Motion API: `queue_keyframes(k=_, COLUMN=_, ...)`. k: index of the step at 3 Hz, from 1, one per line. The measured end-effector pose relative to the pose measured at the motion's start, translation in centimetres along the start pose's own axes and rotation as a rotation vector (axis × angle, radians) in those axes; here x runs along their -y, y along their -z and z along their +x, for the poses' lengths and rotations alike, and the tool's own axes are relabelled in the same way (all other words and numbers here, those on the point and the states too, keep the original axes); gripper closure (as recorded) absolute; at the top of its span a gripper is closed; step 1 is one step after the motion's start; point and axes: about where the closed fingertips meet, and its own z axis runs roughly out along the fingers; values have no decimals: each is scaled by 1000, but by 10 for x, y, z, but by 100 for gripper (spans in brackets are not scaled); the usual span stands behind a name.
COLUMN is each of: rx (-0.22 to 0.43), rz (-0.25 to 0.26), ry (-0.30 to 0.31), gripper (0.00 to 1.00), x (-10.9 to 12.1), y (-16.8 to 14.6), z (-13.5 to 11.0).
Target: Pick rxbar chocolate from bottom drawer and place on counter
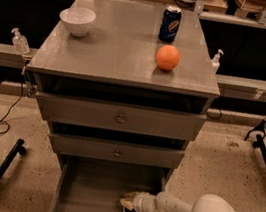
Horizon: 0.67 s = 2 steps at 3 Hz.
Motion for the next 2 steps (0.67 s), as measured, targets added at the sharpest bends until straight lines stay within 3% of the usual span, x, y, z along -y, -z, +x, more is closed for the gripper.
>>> queue_keyframes(k=1, rx=0, rz=0, ry=0, gripper=84, x=0, y=0, z=0)
queue_keyframes(k=2, rx=19, rz=9, ry=-30, gripper=100, x=0, y=-2, z=12)
